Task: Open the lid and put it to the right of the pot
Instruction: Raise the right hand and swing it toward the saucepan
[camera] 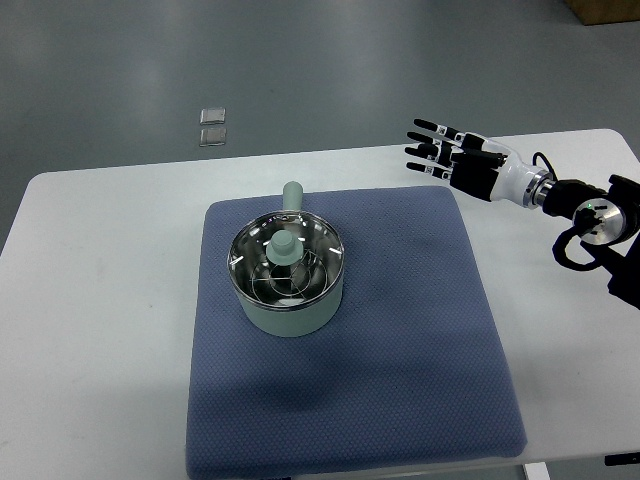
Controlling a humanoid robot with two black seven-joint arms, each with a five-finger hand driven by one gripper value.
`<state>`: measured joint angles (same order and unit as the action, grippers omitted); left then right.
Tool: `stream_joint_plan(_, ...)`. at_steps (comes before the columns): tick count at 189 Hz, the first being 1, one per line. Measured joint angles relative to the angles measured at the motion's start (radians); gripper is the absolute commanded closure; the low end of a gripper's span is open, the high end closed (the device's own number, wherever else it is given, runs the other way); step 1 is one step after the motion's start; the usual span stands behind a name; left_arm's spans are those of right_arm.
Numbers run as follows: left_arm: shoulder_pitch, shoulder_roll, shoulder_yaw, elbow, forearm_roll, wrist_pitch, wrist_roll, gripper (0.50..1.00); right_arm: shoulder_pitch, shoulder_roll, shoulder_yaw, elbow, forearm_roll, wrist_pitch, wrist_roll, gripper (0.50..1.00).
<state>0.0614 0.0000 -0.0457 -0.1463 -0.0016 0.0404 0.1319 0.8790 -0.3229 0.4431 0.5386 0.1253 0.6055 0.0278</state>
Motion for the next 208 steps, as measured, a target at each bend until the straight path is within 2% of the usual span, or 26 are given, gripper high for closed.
stream_joint_plan(73, 0.005, 0.0, -0.002, 0.002, 0.0, -0.001, -0.003, 0.5, 0.027, -0.011, -0.004, 0.009, -0.062, 0.005, 0.029, 0.564)
stream_joint_plan(119, 0.006, 0.0, -0.002, 0.001, 0.0, -0.001, -0.003, 0.5, 0.096, -0.013, -0.003, 0.011, -0.238, 0.006, 0.118, 0.566)
stream_joint_plan(147, 0.006, 0.0, -0.002, -0.004, 0.0, -0.004, -0.003, 0.5, 0.133, -0.005, -0.007, 0.012, -0.301, 0.006, 0.128, 0.568)
stream_joint_plan(208, 0.006, 0.0, -0.002, -0.004, 0.0, -0.005, -0.003, 0.5, 0.242, 0.013, -0.006, 0.072, -0.678, 0.006, 0.132, 0.57)
